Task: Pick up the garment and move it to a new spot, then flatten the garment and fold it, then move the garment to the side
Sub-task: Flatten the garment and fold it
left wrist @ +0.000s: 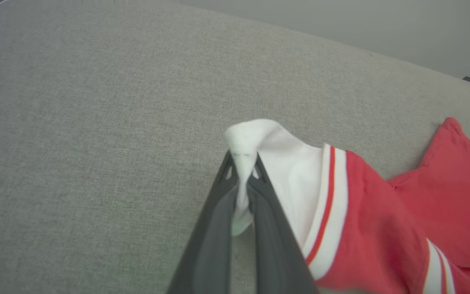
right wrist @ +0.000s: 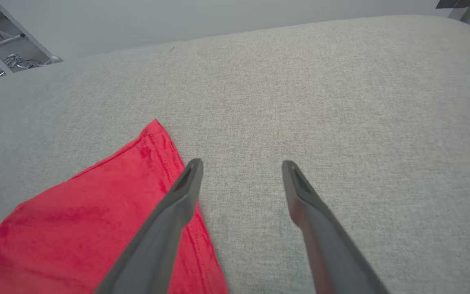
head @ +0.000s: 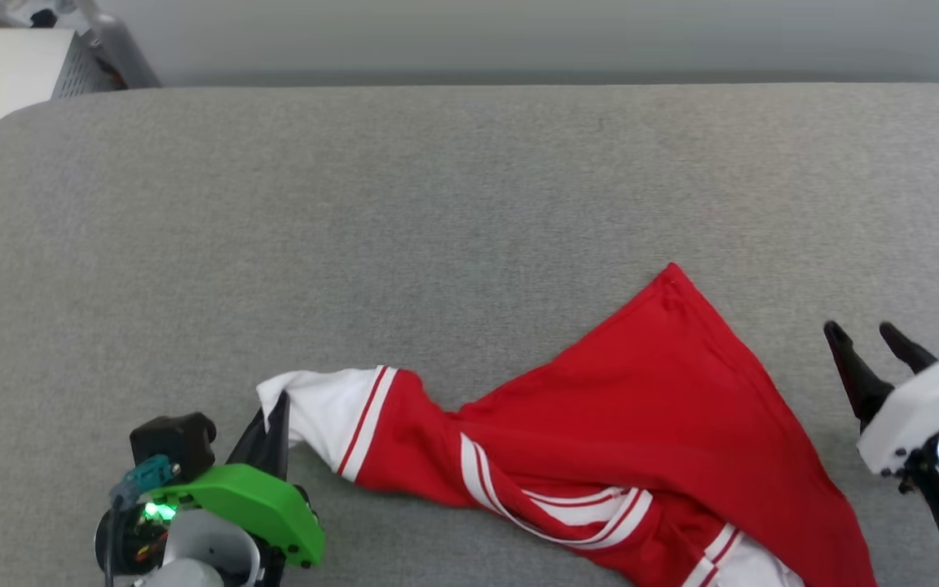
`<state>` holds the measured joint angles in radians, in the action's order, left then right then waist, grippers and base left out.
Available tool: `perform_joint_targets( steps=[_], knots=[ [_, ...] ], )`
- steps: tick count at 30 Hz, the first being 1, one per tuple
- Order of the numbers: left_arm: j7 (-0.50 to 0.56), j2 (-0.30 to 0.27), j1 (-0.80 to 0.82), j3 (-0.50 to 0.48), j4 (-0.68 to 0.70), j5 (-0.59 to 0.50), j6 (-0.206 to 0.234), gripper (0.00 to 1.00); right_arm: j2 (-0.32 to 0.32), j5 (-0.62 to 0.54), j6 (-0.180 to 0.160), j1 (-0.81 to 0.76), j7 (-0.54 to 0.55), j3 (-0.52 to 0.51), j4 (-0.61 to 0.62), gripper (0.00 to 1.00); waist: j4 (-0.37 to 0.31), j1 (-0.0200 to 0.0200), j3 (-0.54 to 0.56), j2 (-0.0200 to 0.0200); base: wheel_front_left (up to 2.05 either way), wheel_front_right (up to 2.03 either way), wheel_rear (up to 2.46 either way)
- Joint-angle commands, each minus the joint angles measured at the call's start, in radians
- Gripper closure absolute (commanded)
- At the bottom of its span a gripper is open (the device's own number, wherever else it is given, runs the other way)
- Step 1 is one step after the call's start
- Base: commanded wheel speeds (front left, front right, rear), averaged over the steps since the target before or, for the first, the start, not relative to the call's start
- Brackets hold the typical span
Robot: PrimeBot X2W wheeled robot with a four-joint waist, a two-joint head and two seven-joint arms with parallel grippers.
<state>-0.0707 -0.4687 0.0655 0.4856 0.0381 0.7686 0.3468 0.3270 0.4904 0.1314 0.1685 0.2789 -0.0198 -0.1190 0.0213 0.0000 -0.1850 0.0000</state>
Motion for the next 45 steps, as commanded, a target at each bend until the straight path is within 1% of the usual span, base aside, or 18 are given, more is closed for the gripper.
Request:
perform_joint_targets(
  steps=[1,4,9,13,16,22,25,30,31,32,33,39,45],
  knots=[
    [-0.005,0.007,0.027,0.005,0.004,-0.016,-0.001,1.00,0.025,0.020,-0.001,0.044,0.017,0.034,-0.021,0.00,0.041,0.0000,-0.031,0.0000,0.00,0.00,0.00],
    [-0.001,0.015,0.052,0.019,0.012,-0.029,-0.003,1.00,0.082,0.059,-0.001,0.119,0.080,0.089,-0.070,0.00,0.067,0.0000,-0.047,0.0000,0.00,0.00,0.00],
    [0.001,0.030,0.096,0.043,0.012,-0.046,-0.018,1.00,0.177,0.167,-0.001,0.252,0.266,0.212,-0.126,0.00,0.113,0.0000,-0.081,0.0000,0.00,0.00,0.00],
    [-0.009,0.044,0.126,0.050,0.004,-0.053,-0.028,1.00,0.223,0.236,-0.001,0.329,0.398,0.306,-0.135,0.00,0.145,0.0000,-0.110,0.0000,0.00,0.00,0.00],
    [-0.018,0.054,0.144,0.055,-0.004,-0.057,-0.036,1.00,0.245,0.262,-0.001,0.377,0.444,0.373,-0.138,0.00,0.161,0.0000,-0.129,0.0000,0.00,0.00,0.00],
    [-0.028,0.073,0.169,0.070,-0.022,-0.061,-0.050,1.00,0.277,0.305,-0.001,0.441,0.471,0.496,-0.176,0.00,0.185,0.0000,-0.166,0.0000,0.00,0.00,0.00],
    [-0.035,0.080,0.176,0.073,-0.031,-0.061,-0.055,1.00,0.289,0.330,-0.001,0.442,0.500,0.548,-0.213,0.00,0.192,0.0000,-0.179,0.0000,0.00,0.00,0.00],
    [-0.044,0.089,0.180,0.076,-0.048,-0.057,-0.059,1.00,0.296,0.387,-0.001,0.420,0.596,0.610,-0.270,0.00,0.198,0.0000,-0.185,0.0000,0.00,0.00,0.00],
    [-0.045,0.090,0.180,0.076,-0.050,-0.056,-0.060,1.00,0.295,0.395,-0.001,0.420,0.601,0.618,-0.269,0.52,0.198,0.0000,-0.185,0.0000,0.00,0.00,0.00],
    [-0.046,0.091,0.180,0.076,-0.053,-0.055,-0.061,1.00,0.294,0.404,-0.001,0.419,0.606,0.625,-0.271,0.98,0.198,0.0000,-0.183,0.0000,0.00,0.00,0.00],
    [-0.046,0.091,0.180,0.076,-0.056,-0.054,-0.061,1.00,0.294,0.410,-0.001,0.420,0.610,0.630,-0.272,1.00,0.198,0.0000,-0.181,0.0000,0.00,0.00,0.00],
    [-0.052,0.083,0.179,0.069,-0.065,-0.048,-0.063,1.00,0.298,0.432,-0.001,0.460,0.566,0.631,-0.259,1.00,0.190,0.0000,-0.159,0.0000,0.00,0.00,0.00],
    [-0.041,0.037,0.219,0.061,-0.052,-0.076,-0.066,1.00,0.306,0.424,-0.001,0.527,0.462,0.591,-0.262,1.00,0.167,0.0000,-0.118,0.0000,0.00,0.00,0.00]
  ],
)
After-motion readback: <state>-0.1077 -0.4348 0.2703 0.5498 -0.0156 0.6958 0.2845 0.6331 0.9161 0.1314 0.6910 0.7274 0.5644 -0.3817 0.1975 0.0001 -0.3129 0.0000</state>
